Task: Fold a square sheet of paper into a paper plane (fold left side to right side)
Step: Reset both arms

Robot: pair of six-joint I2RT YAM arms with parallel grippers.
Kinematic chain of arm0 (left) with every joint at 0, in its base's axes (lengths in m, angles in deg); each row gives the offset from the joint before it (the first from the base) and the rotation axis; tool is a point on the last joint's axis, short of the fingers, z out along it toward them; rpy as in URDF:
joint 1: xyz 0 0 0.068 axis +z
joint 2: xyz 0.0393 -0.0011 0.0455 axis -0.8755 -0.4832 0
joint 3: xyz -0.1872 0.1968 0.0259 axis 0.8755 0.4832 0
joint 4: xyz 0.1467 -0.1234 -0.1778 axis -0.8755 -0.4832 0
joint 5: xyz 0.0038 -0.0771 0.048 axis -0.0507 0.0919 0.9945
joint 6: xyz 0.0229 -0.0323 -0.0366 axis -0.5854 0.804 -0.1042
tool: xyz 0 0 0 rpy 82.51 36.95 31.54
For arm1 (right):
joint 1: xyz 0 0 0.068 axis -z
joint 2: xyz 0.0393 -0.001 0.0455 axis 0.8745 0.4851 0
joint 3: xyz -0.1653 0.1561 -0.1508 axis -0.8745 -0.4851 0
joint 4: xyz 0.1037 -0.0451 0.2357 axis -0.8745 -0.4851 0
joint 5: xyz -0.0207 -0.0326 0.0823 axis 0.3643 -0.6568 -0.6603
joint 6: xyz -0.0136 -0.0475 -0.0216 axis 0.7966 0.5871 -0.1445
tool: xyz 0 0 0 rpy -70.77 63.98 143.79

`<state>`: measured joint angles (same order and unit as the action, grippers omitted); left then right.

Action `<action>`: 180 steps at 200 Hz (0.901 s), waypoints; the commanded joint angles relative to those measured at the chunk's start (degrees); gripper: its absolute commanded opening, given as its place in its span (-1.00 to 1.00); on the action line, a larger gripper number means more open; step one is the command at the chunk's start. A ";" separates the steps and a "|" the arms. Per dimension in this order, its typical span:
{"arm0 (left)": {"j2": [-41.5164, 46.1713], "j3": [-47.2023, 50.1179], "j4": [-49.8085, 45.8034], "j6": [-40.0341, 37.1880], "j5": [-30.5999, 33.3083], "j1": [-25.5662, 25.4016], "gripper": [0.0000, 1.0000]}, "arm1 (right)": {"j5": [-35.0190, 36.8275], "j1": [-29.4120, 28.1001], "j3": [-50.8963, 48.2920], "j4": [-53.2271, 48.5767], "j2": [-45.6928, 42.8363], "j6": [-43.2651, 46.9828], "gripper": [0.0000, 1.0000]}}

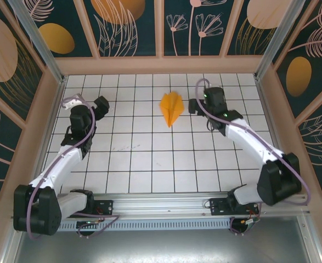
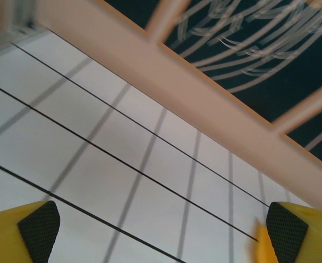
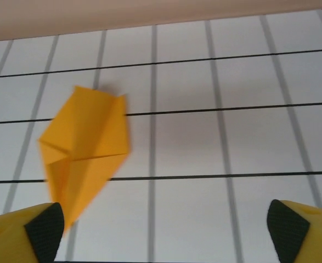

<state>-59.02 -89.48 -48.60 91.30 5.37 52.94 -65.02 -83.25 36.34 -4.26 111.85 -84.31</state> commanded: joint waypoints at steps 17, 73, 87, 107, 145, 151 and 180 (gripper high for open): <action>2.74 6.07 9.42 -9.02 15.76 0.34 0.97 | 0.25 9.77 -14.78 19.40 -10.14 0.63 0.98; -0.22 16.87 21.98 -22.11 25.11 0.34 0.97 | -0.69 20.53 -36.46 44.78 -10.57 2.97 0.98; -3.37 18.17 26.56 -25.49 23.86 0.34 0.97 | -1.49 22.43 -38.69 50.68 -6.64 2.10 0.98; -8.42 20.27 35.50 -29.08 20.62 0.35 0.97 | -2.61 23.48 -40.80 61.50 -0.44 3.41 0.98; -15.56 22.76 51.49 -35.35 12.14 0.82 0.97 | -7.67 23.84 -40.60 74.16 7.61 8.17 0.98; -17.08 23.10 54.23 -35.99 11.26 1.03 0.97 | -9.16 23.63 -41.29 77.05 9.23 9.06 0.98; -19.47 23.65 56.06 -34.71 3.85 3.89 0.98 | -11.46 23.77 -45.26 84.94 10.92 9.76 0.98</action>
<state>-78.15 -66.92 -0.74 58.62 17.35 54.65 -72.52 -59.90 -6.22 68.26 121.59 -76.52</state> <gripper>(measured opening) 0.987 0.989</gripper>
